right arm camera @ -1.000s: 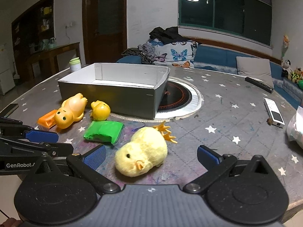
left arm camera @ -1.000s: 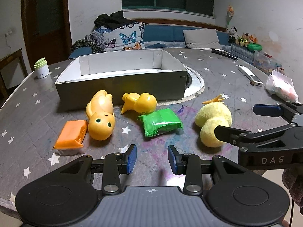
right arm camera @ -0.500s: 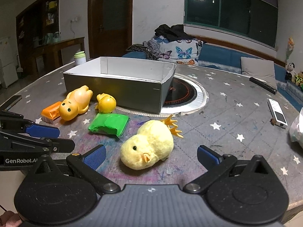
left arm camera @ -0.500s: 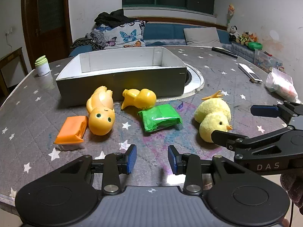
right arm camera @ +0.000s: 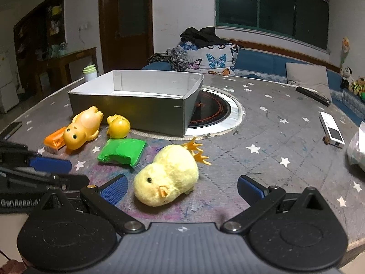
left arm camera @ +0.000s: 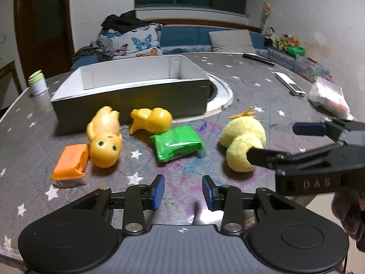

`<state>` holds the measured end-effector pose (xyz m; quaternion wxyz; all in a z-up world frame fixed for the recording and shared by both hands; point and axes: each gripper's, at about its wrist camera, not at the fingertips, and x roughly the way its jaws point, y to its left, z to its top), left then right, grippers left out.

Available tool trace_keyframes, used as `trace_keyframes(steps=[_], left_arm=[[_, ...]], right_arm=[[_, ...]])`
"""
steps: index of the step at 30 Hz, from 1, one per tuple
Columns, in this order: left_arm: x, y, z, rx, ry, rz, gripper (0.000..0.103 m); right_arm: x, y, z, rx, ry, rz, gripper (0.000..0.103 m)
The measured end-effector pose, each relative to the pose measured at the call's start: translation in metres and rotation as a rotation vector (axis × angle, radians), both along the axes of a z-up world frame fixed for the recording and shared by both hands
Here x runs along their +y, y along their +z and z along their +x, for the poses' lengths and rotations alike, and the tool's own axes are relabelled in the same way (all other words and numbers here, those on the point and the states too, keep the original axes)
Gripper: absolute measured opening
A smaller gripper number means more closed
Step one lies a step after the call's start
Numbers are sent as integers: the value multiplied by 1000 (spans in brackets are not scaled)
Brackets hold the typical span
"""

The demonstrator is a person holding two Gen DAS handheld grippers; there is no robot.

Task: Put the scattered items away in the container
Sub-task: 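Move the right gripper toward the fluffy yellow chick plush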

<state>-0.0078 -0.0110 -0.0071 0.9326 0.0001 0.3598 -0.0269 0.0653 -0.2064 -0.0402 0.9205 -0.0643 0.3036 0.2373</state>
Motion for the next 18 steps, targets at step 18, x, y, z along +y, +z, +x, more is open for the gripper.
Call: trace_keyframes(steps=[18], left_arm=[[-27, 4, 21, -24, -262, -92, 39]], right_arm=[[-1, 3, 34, 64, 4, 70, 100]])
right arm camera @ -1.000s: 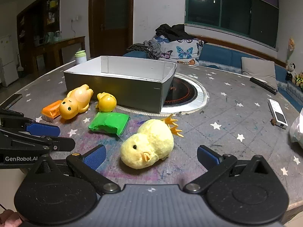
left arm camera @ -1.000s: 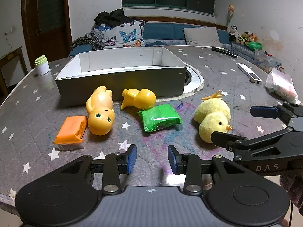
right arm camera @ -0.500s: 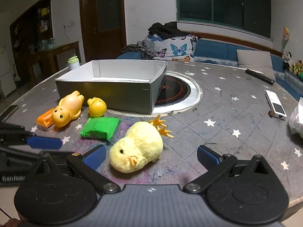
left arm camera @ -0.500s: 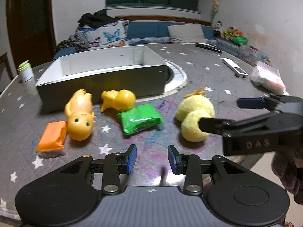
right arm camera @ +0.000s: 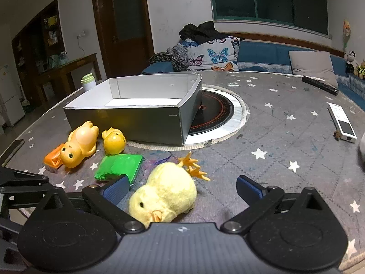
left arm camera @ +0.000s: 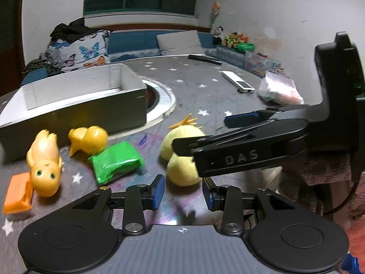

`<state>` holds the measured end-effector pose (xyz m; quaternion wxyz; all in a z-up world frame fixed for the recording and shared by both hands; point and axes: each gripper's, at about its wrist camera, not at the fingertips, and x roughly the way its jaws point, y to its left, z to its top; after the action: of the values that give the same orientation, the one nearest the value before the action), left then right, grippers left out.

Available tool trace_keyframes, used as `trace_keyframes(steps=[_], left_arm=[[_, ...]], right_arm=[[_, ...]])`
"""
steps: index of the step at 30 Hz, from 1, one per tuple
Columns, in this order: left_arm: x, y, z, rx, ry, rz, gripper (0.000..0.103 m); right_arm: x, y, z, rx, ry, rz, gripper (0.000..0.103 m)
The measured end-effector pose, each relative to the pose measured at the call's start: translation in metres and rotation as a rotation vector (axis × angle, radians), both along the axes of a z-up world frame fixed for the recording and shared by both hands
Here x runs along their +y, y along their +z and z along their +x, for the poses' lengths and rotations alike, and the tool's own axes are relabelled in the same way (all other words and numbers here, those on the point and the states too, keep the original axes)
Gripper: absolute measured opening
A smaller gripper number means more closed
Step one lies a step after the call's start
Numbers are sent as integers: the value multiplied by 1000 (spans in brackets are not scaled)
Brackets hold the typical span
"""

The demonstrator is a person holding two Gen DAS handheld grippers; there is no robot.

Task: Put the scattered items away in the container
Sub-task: 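Move the right gripper toward the fluffy yellow chick plush, then grasp the yellow chick plush with the right gripper and lift it over the box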

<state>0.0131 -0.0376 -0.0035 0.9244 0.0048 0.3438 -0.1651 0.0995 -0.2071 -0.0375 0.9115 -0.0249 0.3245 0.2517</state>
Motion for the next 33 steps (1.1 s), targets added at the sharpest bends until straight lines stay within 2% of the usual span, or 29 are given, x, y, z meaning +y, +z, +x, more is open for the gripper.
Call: trace_keyframes(steps=[11, 17, 22, 25, 26, 33], left_arm=[[-3, -7, 28, 38, 13, -21, 39], [-3, -10, 35, 64, -20, -63, 39], [0, -16, 43, 84, -26, -106, 41], [2, -19, 44, 81, -30, -125, 42], [3, -19, 44, 81, -30, -132, 41], [6, -12, 38, 41, -31, -142, 38]], right_arm=[[-4, -7, 24, 77, 14, 25, 90], [-1, -13, 36, 142, 49, 54, 75], [3, -18, 41, 178, 71, 60, 67], [4, -19, 41, 192, 80, 72, 59], [4, -19, 41, 196, 82, 77, 53], [5, -13, 37, 174, 74, 76, 51]])
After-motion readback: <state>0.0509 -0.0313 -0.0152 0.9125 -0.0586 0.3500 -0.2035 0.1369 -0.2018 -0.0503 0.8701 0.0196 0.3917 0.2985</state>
